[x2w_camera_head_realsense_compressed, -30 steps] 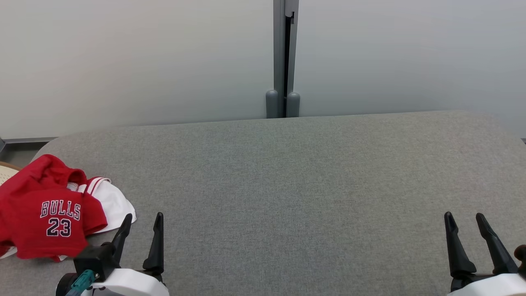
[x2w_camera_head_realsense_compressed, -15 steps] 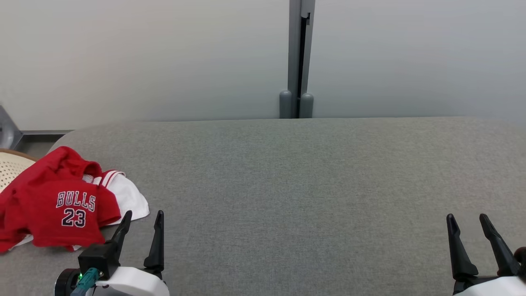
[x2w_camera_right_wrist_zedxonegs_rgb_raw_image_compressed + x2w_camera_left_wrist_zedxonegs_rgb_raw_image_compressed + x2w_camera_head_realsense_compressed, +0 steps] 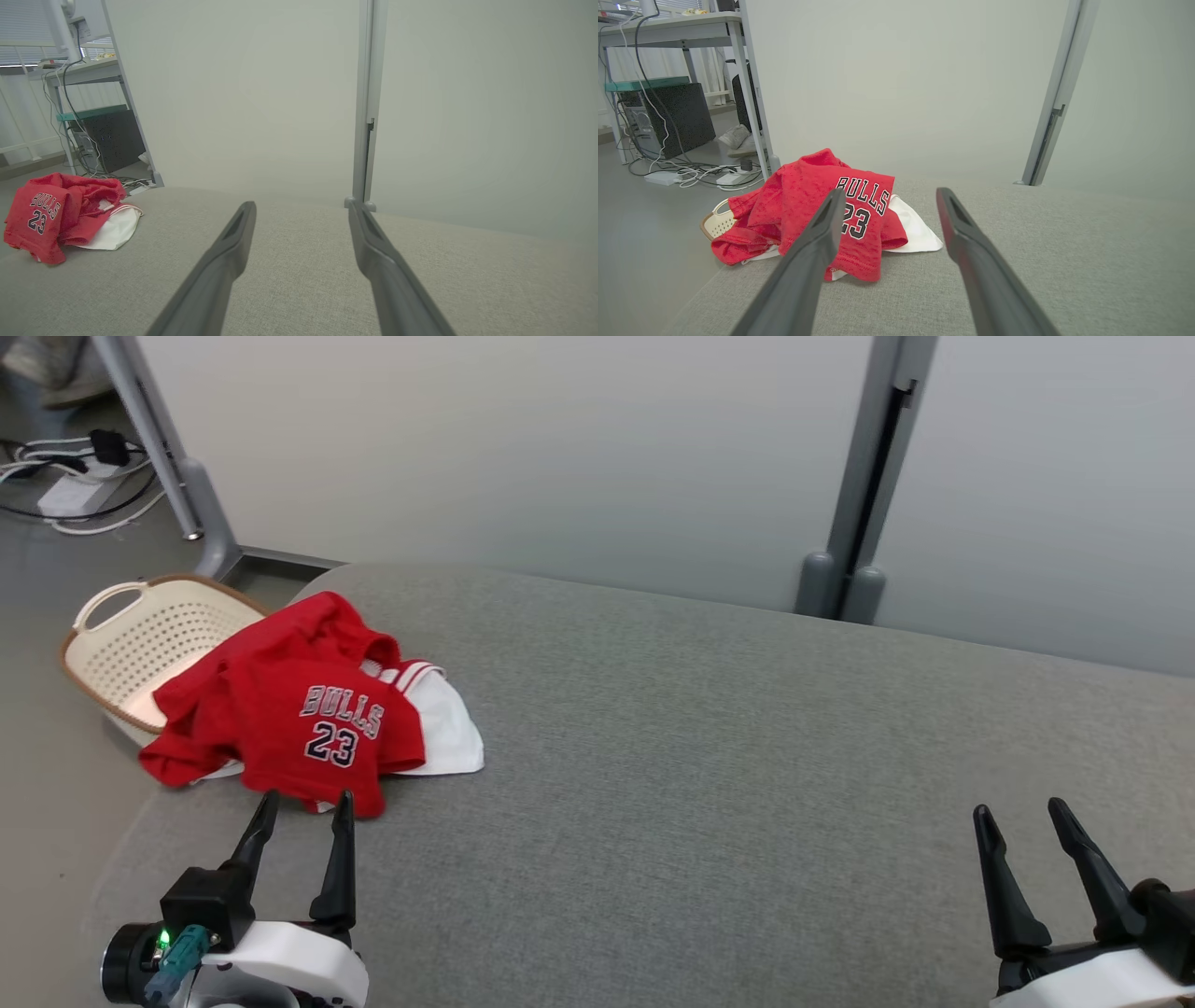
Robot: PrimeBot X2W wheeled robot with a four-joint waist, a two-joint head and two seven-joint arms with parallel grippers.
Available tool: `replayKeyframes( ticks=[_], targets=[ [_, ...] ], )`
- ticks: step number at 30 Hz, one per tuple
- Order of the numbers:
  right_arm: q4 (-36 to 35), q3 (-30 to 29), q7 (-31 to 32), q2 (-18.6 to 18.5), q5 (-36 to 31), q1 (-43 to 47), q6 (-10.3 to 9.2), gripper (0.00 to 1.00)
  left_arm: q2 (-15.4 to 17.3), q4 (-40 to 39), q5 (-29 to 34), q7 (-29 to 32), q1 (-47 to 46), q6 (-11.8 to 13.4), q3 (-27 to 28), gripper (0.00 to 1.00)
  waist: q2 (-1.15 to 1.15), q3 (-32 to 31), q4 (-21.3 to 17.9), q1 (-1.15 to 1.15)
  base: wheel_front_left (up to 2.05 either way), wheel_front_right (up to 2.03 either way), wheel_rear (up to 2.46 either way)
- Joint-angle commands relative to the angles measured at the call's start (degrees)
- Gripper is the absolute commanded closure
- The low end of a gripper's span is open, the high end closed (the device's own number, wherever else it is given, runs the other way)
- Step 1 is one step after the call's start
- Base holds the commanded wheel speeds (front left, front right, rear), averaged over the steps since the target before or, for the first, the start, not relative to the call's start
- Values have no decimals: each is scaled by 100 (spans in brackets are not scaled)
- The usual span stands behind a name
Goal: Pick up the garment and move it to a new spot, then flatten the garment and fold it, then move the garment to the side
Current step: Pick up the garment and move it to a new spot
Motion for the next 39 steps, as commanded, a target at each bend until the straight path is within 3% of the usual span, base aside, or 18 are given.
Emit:
replayKeyframes(
  ticks=[1, 9, 23, 31, 39],
  targets=[
    [-22, 31, 2, -32, 37, -55, -1, 0, 50, -16, 32, -2, -56, 19, 2, 0, 0, 10, 451, 0, 0, 0, 0],
    [6, 149, -9, 23, 30, -107, -1, 0, 111, -70, -54, -2, -58, 36, 83, 0, 0, -12, 974, 0, 0, 0, 0],
    [74, 153, -34, -34, 60, -145, -1, 0, 112, -58, -176, -2, -80, 64, 118, 0, 0, 31, 1081, 0, 0, 0, 0],
    [-23, 183, 58, -89, 57, -177, -1, 0, 15, 141, -245, 11, -469, 89, 45, 0, 0, 251, 967, 0, 0, 0, 0],
    [-505, 264, 327, -396, 70, -456, -1, 0, -146, 838, -469, 25, -1406, 137, 33, 0, 0, 1200, 428, 0, 0, 0, 0]
  ],
)
